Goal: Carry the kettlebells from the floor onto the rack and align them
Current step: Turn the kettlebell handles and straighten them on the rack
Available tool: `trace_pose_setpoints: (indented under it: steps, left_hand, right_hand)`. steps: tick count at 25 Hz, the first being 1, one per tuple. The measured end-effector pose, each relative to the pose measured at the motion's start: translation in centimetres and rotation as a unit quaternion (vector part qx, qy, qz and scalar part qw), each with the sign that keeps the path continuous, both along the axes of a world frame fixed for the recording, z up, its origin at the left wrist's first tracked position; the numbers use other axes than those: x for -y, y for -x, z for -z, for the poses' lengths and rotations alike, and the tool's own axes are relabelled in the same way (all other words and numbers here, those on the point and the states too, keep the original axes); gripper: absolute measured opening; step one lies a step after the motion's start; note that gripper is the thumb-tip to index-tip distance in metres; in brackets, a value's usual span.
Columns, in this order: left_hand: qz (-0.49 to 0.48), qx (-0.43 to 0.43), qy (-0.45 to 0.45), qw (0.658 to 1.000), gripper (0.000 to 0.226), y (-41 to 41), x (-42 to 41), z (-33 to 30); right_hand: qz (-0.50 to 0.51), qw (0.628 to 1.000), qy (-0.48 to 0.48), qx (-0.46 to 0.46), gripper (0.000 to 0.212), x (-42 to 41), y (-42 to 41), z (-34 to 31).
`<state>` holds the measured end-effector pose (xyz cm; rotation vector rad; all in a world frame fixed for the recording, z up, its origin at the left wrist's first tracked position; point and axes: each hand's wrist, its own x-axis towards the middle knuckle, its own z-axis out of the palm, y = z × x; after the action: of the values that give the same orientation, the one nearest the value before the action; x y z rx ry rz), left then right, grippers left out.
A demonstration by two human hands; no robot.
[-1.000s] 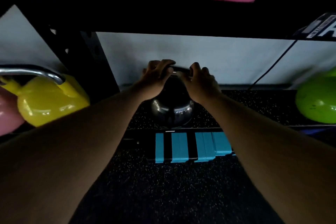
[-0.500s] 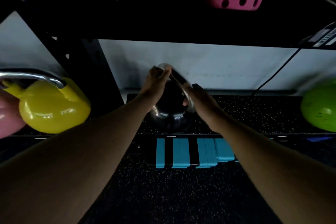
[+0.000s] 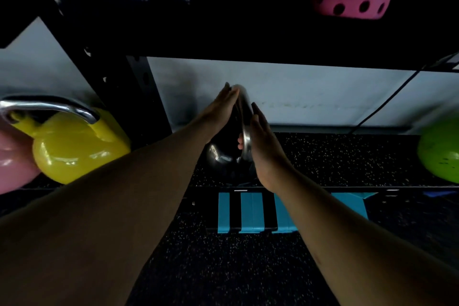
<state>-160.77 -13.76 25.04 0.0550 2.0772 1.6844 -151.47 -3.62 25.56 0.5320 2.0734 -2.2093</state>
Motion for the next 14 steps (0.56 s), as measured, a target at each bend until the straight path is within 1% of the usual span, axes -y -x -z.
trace_pose_setpoints:
  steps: [1,6,9,11,14]
  left_hand:
    - [-0.002,0.005,-0.006,1.000,0.086,0.1,0.0,0.0]
    - [0.015,-0.016,-0.003,1.000,0.077,0.1,0.1,0.5]
    - [0.020,-0.021,-0.003,1.000,0.066,0.6,0.1,0.9]
    - [0.016,-0.023,-0.009,1.000,0.061,0.4,-0.1,1.1]
    - [0.003,-0.030,-0.018,0.999,0.059,0.5,-0.3,1.6]
  right_hand:
    - [0.005,1.000,0.005,-0.002,0.043,0.5,-0.1,0.1]
    - [0.022,0.999,0.022,-0.008,0.042,1.0,0.2,0.2]
    - [-0.002,1.000,0.013,-0.002,0.043,0.8,0.4,0.4]
    - [0.001,1.000,-0.001,0.001,0.043,0.7,0.2,0.6]
    - [0.007,1.000,-0.004,-0.001,0.043,1.0,0.2,0.5]
